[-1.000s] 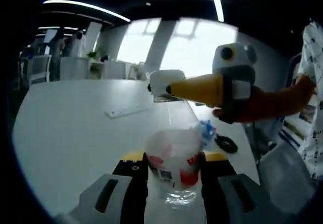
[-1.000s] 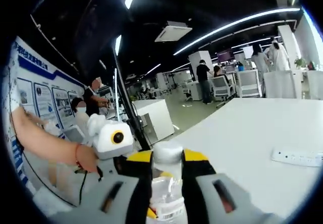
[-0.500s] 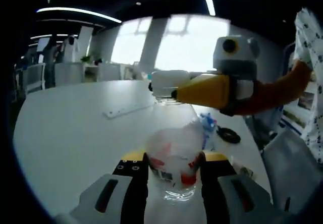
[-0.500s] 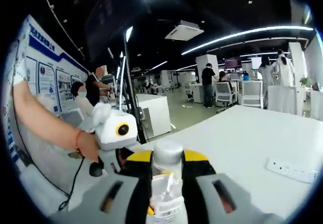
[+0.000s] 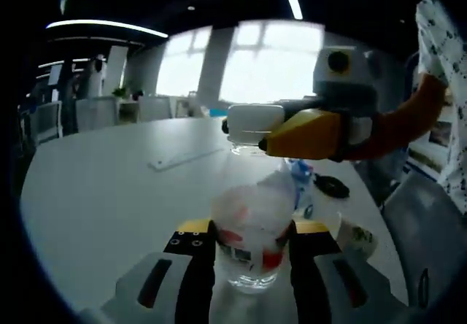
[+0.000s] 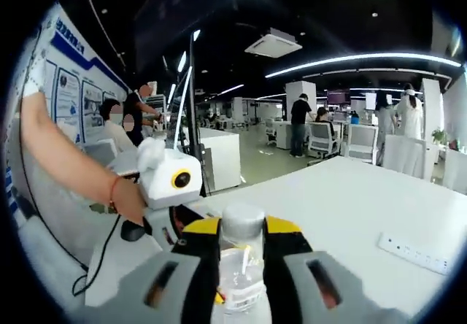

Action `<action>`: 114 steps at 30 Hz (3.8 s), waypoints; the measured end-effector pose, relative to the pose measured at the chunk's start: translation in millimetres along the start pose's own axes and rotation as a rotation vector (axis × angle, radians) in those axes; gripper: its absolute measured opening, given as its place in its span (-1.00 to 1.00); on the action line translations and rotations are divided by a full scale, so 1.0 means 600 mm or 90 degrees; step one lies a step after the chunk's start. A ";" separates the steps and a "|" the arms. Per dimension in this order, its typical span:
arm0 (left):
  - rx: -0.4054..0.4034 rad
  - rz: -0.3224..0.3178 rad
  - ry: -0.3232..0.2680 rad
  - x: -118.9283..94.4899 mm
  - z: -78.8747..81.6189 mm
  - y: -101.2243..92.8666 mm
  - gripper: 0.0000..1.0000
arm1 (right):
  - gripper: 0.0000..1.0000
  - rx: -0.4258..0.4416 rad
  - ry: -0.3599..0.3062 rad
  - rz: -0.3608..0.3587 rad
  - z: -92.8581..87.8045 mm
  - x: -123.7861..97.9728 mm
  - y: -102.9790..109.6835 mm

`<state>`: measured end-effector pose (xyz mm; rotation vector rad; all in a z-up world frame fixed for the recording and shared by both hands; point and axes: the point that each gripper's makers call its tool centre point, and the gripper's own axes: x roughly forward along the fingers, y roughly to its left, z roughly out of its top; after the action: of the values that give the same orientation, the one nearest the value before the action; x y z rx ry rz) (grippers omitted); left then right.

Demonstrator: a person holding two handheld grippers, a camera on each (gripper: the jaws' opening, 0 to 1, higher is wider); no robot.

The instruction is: Arrange the tabletop items into an orderly group along one side of the table until the central work area is clear of visible clutter.

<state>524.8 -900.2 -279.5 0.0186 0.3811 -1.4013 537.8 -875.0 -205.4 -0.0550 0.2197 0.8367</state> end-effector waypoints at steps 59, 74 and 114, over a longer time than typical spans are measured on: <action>-0.108 0.024 0.077 -0.006 -0.045 -0.033 0.89 | -0.61 -0.038 0.027 -0.024 -0.015 -0.017 0.026; -0.115 0.050 0.066 -0.032 -0.031 -0.058 0.93 | -0.60 -0.026 0.035 -0.016 -0.017 -0.018 0.025; -0.149 0.083 0.037 -0.065 -0.037 -0.092 0.93 | -0.02 -0.003 0.041 -0.014 -0.016 -0.029 0.027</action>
<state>461.4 -867.6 -278.3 -0.1060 0.5805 -1.2235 513.1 -878.2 -210.4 -0.0882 0.2776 0.8142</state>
